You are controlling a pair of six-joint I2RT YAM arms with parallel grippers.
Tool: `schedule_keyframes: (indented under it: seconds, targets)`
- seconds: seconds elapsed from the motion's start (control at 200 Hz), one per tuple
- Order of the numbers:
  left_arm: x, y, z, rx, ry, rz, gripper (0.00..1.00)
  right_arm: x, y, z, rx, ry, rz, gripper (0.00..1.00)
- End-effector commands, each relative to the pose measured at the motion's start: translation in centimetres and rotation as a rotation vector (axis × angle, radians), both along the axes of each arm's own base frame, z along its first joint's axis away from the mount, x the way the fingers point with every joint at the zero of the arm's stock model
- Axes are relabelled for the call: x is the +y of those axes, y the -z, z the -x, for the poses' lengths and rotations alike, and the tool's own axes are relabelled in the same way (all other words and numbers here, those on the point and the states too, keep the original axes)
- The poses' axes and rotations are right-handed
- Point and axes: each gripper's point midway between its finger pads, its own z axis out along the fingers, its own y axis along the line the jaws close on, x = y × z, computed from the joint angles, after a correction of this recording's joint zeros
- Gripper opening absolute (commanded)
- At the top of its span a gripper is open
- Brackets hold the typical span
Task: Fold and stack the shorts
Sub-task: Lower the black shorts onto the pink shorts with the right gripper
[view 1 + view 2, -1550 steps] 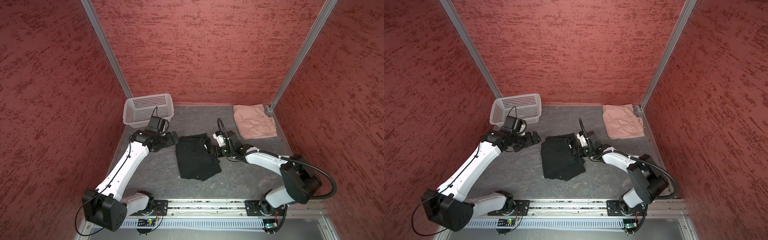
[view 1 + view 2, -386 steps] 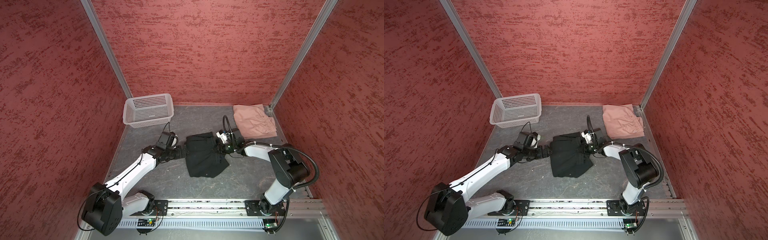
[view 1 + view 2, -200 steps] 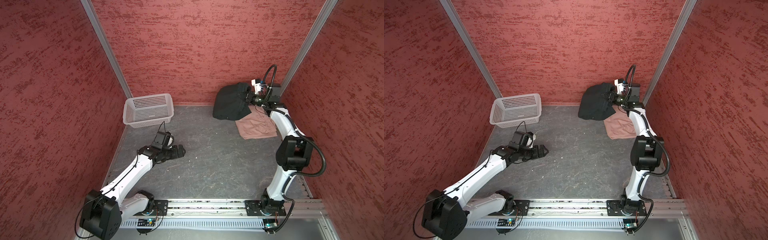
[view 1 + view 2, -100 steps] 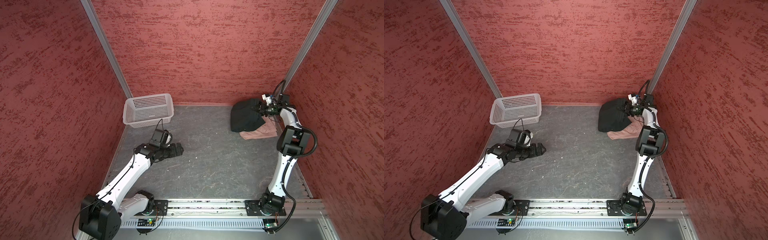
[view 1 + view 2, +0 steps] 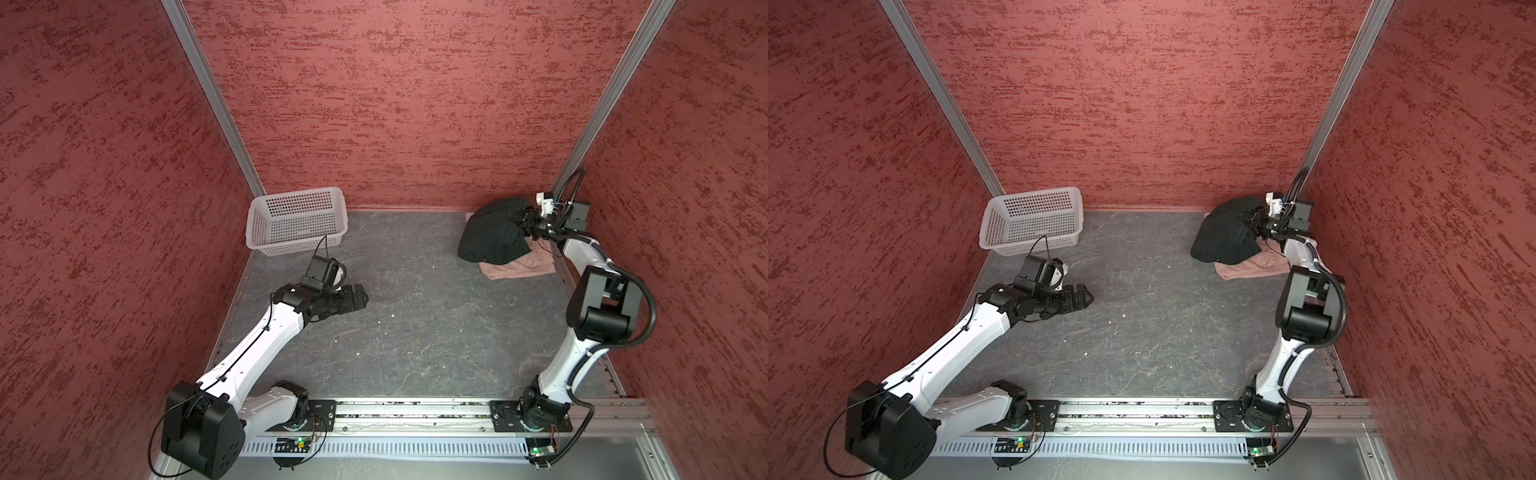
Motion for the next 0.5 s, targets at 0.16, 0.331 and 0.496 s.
schedule_keyframes:
  seconds: [0.16, 0.331, 0.496]
  targets:
    - [-0.1, -0.2, -0.3, -0.031, 0.020, 0.000, 0.99, -3.1, -12.0, 4.1, -0.585, 0.377, -0.196, 0.00]
    - [-0.1, 0.0, -0.1, -0.039, 0.021, 0.007, 0.99, -5.5, -9.8, 5.0, -0.662, 0.601, -0.210, 0.00]
    - [0.2, 0.4, 0.0, -0.030, 0.016, 0.001, 0.99, -6.7, -8.2, 3.9, -0.708, 0.630, -0.344, 0.00]
